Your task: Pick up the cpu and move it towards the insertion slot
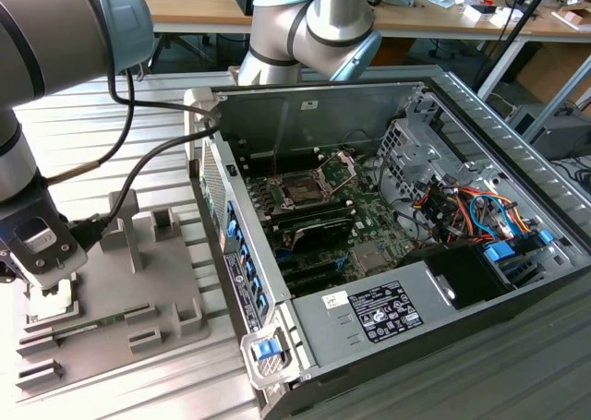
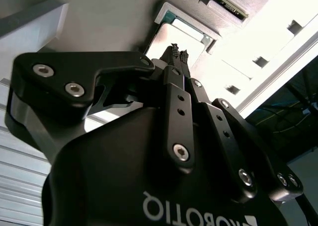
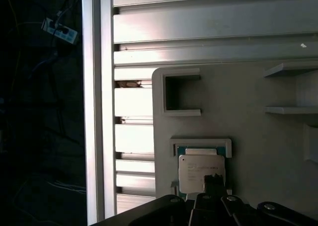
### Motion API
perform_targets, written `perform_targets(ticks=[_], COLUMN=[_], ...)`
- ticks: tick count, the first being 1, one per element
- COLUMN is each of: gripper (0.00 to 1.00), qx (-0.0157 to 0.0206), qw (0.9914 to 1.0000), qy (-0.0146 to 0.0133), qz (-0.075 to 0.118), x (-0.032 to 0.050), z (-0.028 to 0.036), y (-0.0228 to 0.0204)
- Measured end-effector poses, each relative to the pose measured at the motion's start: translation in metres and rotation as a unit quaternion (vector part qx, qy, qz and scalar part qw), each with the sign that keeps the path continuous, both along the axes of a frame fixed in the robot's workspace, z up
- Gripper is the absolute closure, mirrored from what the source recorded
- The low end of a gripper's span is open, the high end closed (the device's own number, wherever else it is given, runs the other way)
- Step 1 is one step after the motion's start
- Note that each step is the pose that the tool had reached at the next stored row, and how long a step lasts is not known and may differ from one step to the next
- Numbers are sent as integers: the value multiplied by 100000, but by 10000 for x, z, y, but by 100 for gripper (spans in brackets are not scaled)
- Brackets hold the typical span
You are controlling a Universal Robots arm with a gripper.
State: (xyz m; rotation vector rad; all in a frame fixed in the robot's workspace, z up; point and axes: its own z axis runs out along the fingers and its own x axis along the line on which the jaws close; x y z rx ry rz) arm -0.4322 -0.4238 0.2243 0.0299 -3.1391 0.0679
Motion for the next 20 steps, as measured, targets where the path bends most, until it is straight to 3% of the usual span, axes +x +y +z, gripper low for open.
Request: perform_targets(ticks=[20], gripper=[89], qx=[59], qw=[100000], qy=[7], qz=[-2], x=[-25], z=[-56], y=[-16])
